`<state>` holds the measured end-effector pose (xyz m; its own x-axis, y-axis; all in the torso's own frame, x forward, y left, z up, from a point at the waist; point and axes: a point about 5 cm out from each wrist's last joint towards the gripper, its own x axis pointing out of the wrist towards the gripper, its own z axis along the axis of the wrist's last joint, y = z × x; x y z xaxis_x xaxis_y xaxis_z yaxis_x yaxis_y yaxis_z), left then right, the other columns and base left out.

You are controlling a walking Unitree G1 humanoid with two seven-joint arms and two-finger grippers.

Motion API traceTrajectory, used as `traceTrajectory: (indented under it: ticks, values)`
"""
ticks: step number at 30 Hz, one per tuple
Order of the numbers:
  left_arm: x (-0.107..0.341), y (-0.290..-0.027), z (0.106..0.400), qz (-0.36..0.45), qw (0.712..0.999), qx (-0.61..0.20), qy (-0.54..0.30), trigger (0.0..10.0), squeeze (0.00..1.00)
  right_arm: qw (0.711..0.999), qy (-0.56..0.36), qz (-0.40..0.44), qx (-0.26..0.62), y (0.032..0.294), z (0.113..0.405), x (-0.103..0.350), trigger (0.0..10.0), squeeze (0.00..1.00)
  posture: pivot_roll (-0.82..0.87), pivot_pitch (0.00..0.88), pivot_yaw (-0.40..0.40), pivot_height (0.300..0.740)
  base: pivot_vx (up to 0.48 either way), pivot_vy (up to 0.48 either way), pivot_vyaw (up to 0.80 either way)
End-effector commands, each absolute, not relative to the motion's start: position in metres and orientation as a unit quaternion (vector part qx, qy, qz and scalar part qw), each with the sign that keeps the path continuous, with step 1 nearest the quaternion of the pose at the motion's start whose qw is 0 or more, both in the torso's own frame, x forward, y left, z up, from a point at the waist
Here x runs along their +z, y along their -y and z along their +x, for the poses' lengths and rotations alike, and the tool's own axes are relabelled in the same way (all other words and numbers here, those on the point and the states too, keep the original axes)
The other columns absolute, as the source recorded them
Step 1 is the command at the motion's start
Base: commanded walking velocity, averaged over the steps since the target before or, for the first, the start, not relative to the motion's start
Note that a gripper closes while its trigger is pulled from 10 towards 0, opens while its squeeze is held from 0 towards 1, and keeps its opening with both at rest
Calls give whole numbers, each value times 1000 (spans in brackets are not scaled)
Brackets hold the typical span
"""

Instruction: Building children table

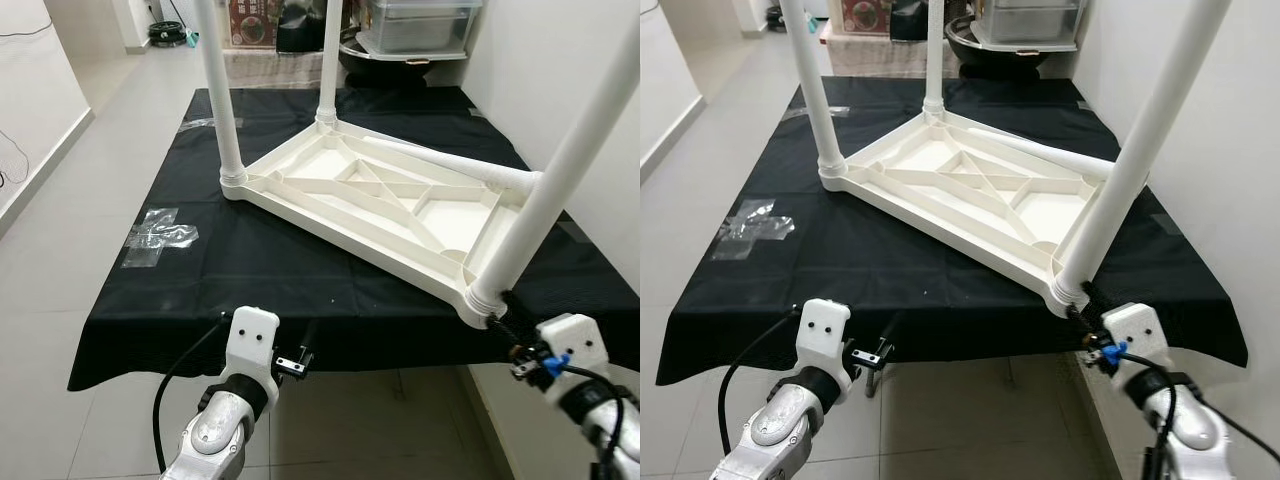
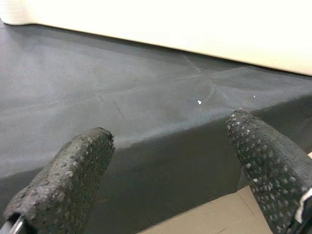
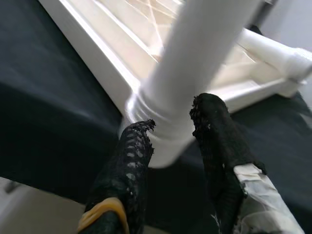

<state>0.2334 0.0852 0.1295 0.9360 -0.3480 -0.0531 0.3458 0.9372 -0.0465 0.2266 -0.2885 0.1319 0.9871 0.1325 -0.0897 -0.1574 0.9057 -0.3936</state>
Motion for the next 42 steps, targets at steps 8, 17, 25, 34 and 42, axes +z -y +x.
traceTrajectory:
  ticks: [8, 17, 25, 34, 42]
  values:
    - [130, -81, 227, 8, 980, -196, -24, 10000, 0, 957, -40, -261, -121, 326, 254, 141, 10000, 0, 10, 136, -40, 740, 0, 0, 0]
    - [131, -80, 225, 13, 980, -198, -21, 10000, 0, 973, 32, -168, -153, 310, 304, 166, 10000, 0, 28, 136, -42, 740, 0, 0, 0]
    - [132, -80, 224, 18, 980, -199, -19, 10000, 0, 987, 62, -110, -101, 282, 341, 184, 10000, 0, 39, 130, -53, 740, 0, 0, 0]
    - [130, -79, 225, 21, 979, -199, -22, 10000, 0, 995, 69, -75, -12, 250, 338, 176, 10000, 0, 35, 123, -49, 740, 0, 0, 0]
    - [129, -78, 226, 20, 978, -204, -24, 10000, 0, 994, 76, -63, 56, 201, 320, 170, 10000, 0, 17, 120, -48, 740, 0, 0, 0]
